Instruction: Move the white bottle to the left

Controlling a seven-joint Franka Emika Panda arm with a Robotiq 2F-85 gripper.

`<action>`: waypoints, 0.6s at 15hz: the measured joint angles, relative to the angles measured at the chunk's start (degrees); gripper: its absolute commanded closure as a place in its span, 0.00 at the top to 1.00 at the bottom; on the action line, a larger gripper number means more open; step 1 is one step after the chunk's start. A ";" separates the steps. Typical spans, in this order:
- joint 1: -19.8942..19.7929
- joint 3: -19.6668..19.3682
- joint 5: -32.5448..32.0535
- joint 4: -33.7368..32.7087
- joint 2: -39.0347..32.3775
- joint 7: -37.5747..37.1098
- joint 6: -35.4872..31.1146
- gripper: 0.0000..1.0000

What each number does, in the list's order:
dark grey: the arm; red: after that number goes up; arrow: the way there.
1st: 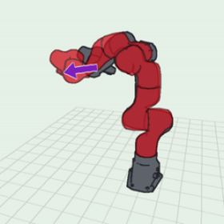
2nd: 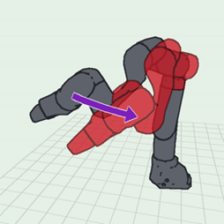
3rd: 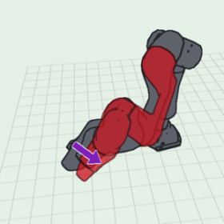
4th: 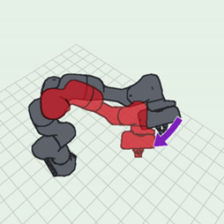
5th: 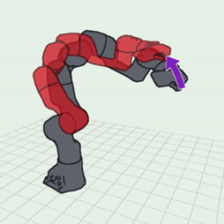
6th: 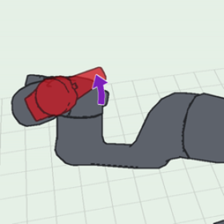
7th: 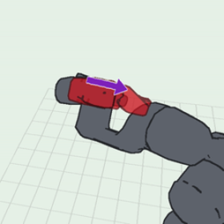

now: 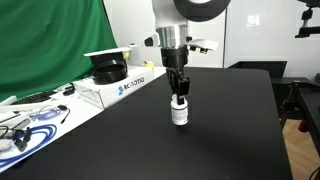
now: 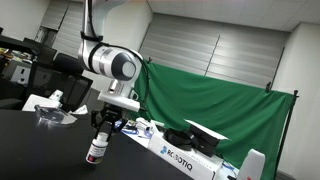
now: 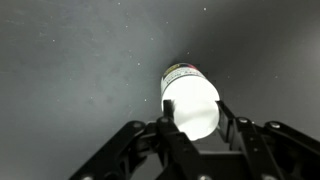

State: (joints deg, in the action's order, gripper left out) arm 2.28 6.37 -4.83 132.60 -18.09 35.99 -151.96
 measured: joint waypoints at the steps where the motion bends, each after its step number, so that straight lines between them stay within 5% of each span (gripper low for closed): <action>1: 0.00 0.03 -0.19 0.00 -0.30 0.00 -0.46 0.19; 8: -0.04 0.46 -0.98 -0.01 -2.36 0.00 -2.18 0.19; 9: -0.06 0.56 -0.99 -0.02 -2.72 0.00 -2.39 0.61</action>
State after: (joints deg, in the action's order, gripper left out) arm 2.22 6.92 -5.82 132.58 -20.80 35.99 -154.34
